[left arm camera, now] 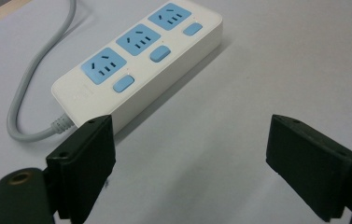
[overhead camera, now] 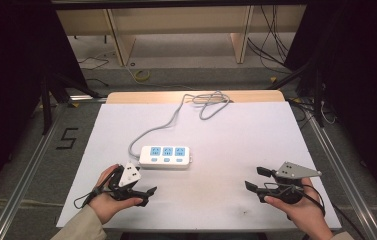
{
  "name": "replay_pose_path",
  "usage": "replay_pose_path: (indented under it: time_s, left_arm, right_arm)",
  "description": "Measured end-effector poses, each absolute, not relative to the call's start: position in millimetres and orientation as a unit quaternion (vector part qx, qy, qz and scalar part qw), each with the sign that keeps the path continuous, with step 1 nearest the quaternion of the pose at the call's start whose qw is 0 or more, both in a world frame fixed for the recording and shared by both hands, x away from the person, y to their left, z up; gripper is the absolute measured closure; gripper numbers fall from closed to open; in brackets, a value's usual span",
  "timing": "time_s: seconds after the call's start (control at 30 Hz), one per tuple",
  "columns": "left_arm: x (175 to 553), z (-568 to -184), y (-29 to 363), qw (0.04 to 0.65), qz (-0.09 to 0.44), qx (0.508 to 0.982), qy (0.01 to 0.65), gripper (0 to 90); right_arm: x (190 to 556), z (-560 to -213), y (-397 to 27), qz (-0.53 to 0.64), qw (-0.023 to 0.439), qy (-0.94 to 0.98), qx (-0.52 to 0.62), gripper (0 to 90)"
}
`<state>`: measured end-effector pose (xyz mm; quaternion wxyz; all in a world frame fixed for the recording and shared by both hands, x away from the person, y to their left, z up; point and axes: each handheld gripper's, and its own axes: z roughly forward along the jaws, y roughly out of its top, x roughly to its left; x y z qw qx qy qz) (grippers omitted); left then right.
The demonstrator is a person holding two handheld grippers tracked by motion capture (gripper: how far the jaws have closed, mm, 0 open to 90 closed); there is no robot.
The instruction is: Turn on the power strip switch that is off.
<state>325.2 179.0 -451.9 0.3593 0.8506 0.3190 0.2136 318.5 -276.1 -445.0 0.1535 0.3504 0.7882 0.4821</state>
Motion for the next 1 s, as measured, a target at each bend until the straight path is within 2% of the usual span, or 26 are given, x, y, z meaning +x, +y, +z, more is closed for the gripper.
replay_pose_path:
  time_s: [0.23,0.27,0.3,0.33,0.37,0.43,0.47,0.5,0.53,0.57,0.67,1.0]
  left_arm:
    - [326.6,-452.1,192.5,0.348,0.215,0.848,0.338,16.3]
    - [327.3,-452.1,194.9,0.338,0.22,0.845,0.351,17.6]
    - [328.2,-452.3,197.2,0.33,0.228,0.842,0.36,23.9]
    - [328.9,-452.1,199.5,0.323,0.232,0.842,0.364,23.9]
    - [329.4,-452.1,201.1,0.32,0.236,0.839,0.371,27.6]
    - [330.9,-450.9,204.4,0.317,0.239,0.834,0.382,38.3]
    - [331.5,-450.1,205.3,0.32,0.24,0.83,0.389,47.2]
    - [332.0,-448.5,206.1,0.323,0.238,0.828,0.393,62.2]
    - [332.5,-447.1,206.4,0.33,0.235,0.825,0.394,62.2]
    - [332.9,-445.5,206.8,0.333,0.232,0.825,0.394,71.1]
    - [333.6,-442.3,206.4,0.334,0.229,0.826,0.391,89.5]
    - [340.9,-439.1,199.5,0.333,0.224,0.828,0.392,89.8]
  right_arm:
    - [318.4,-445.0,-277.0,0.481,0.155,0.789,0.349,31.5]
    - [318.3,-445.0,-276.9,0.482,0.154,0.789,0.348,31.5]
    - [318.2,-444.8,-276.5,0.481,0.154,0.789,0.348,31.5]
    - [318.2,-444.8,-276.5,0.481,0.154,0.789,0.348,31.5]
    - [318.2,-444.9,-276.2,0.481,0.154,0.789,0.349,31.5]
    - [318.1,-444.9,-275.9,0.481,0.154,0.789,0.349,31.5]
    - [318.1,-444.8,-275.8,0.481,0.154,0.789,0.349,31.5]
    - [318.3,-444.9,-275.8,0.481,0.154,0.789,0.349,31.5]
    - [318.3,-444.9,-275.8,0.481,0.154,0.789,0.349,31.5]
    - [318.4,-444.9,-275.8,0.481,0.154,0.789,0.349,31.5]
    - [318.4,-444.9,-275.7,0.48,0.153,0.79,0.349,31.5]
    - [318.4,-444.9,-274.9,0.479,0.153,0.791,0.348,31.5]
